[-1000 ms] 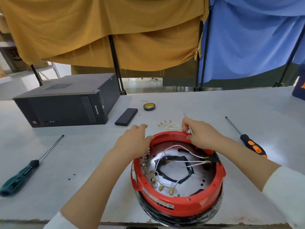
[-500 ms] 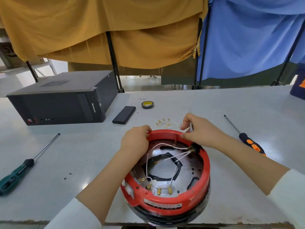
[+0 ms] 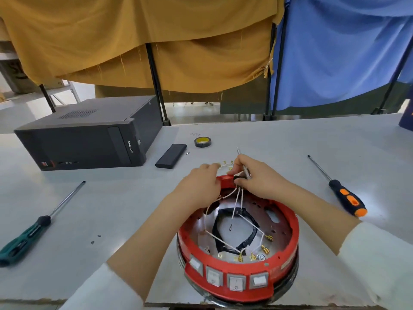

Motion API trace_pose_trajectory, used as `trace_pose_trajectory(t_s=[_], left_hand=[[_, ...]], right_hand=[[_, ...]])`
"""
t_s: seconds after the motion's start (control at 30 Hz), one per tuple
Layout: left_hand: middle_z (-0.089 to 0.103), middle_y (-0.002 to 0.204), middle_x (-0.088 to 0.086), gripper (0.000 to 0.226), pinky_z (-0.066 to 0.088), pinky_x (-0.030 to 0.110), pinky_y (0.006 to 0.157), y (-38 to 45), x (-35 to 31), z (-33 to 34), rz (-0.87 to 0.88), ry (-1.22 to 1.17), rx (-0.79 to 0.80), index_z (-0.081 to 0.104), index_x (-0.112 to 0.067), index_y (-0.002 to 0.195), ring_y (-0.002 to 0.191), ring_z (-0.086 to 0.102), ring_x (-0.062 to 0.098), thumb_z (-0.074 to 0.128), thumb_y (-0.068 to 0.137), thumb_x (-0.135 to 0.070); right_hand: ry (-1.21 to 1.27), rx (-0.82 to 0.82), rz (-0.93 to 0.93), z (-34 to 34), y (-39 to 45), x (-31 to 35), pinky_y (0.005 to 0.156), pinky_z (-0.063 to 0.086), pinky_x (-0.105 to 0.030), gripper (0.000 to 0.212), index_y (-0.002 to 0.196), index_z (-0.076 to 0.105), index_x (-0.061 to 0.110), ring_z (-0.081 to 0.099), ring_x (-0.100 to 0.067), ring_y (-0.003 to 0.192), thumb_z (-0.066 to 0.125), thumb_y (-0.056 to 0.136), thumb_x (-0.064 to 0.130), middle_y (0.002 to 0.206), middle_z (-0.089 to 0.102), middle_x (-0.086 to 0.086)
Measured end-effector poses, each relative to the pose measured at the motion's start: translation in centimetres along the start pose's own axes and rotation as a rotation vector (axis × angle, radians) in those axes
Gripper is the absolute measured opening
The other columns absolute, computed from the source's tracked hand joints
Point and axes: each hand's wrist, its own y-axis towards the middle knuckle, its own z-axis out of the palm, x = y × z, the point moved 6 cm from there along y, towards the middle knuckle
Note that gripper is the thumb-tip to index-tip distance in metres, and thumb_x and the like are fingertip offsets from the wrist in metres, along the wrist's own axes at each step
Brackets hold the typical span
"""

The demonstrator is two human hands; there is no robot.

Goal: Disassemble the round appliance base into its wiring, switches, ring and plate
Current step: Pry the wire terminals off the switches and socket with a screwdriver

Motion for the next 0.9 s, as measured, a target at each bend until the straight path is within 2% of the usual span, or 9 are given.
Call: trace_pose_trajectory(t_s=[0.07,0.13,0.2,0.3,0.43,0.53,0.6,0.7,0.9], left_hand=[[0.043,0.142,0.007,0.045,0.034,0.037,0.104,1.4,-0.5,0.3,0.079,-0.097,0.001,0.036,-0.019,0.141,0.129,0.04,0.025,0.04,0.096,-0.02],[0.054,0.133,0.003,0.038,0.038,0.032,0.098,2.3,-0.4,0.5,0.124,-0.166,-0.031,0.044,-0.02,0.134,0.121,0.048,0.022,0.044,0.096,-0.019],[0.06,0.126,0.001,0.033,0.039,0.026,0.092,2.8,0.1,0.9,0.117,-0.266,-0.055,0.049,-0.021,0.13,0.116,0.053,0.02,0.044,0.098,-0.02],[0.065,0.116,0.001,0.027,0.041,0.029,0.09,3.1,0.6,1.7,0.083,-0.337,-0.078,0.06,-0.026,0.119,0.109,0.056,0.02,0.043,0.098,-0.022],[0.067,0.105,-0.007,0.028,0.046,0.035,0.087,2.7,1.0,2.4,0.023,-0.36,-0.155,0.066,-0.037,0.101,0.099,0.058,0.017,0.043,0.097,-0.021],[0.066,0.107,-0.009,0.029,0.045,0.033,0.081,2.5,1.1,2.5,0.016,-0.329,-0.18,0.064,-0.041,0.103,0.099,0.057,0.016,0.04,0.098,-0.025],[0.064,0.11,-0.008,0.029,0.04,0.03,0.076,2.2,1.1,2.5,0.028,-0.303,-0.185,0.062,-0.041,0.108,0.1,0.056,0.016,0.038,0.098,-0.027],[0.063,0.113,-0.009,0.027,0.039,0.029,0.077,1.9,0.9,2.5,0.044,-0.273,-0.173,0.058,-0.04,0.113,0.104,0.055,0.016,0.039,0.098,-0.03],[0.062,0.116,-0.013,0.027,0.041,0.03,0.083,1.8,0.8,2.6,0.071,-0.261,-0.129,0.055,-0.042,0.118,0.108,0.054,0.012,0.047,0.094,-0.032]], right_hand=[[0.127,-0.046,-0.012,0.1,0.3,0.4,0.066,0.037,-0.007,0.026,0.086,0.047,0.035,0.058,0.008,0.086,0.07,0.081,0.024,0.088,0.063,0.021],[0.272,-0.167,-0.004,-0.3,0.5,0.6,0.061,0.037,-0.005,0.017,0.088,0.052,0.03,0.058,0.013,0.073,0.068,0.083,0.03,0.075,0.065,0.021],[0.434,-0.285,0.014,-0.9,0.6,0.6,0.062,0.039,-0.011,0.013,0.09,0.054,0.023,0.061,0.006,0.064,0.053,0.094,0.036,0.067,0.069,0.018],[0.608,-0.342,0.042,-0.9,0.5,0.0,0.051,0.041,-0.014,0.039,0.091,0.059,0.016,0.056,-0.013,0.044,0.033,0.1,0.044,0.056,0.068,-0.003],[0.525,-0.393,0.092,-1.2,0.1,-1.3,0.047,0.037,-0.014,0.047,0.07,0.067,0.017,0.047,-0.004,0.037,0.039,0.099,0.04,0.045,0.058,0.002],[0.387,-0.43,0.102,-1.4,0.0,-1.8,0.055,0.038,-0.021,0.042,0.059,0.062,0.02,0.048,-0.003,0.04,0.05,0.095,0.038,0.038,0.052,0.006],[0.296,-0.421,0.099,-1.0,0.0,-1.8,0.058,0.041,-0.024,0.038,0.06,0.058,0.02,0.05,-0.003,0.044,0.052,0.092,0.038,0.04,0.052,0.007],[0.222,-0.444,0.069,-0.8,0.0,-1.6,0.053,0.04,-0.014,0.035,0.062,0.047,0.019,0.051,-0.004,0.047,0.059,0.088,0.04,0.044,0.051,0.006],[0.115,-0.518,0.029,-1.1,0.0,-1.4,0.05,0.038,-0.01,0.04,0.055,0.042,0.019,0.051,-0.003,0.049,0.066,0.082,0.036,0.045,0.05,0.005]])
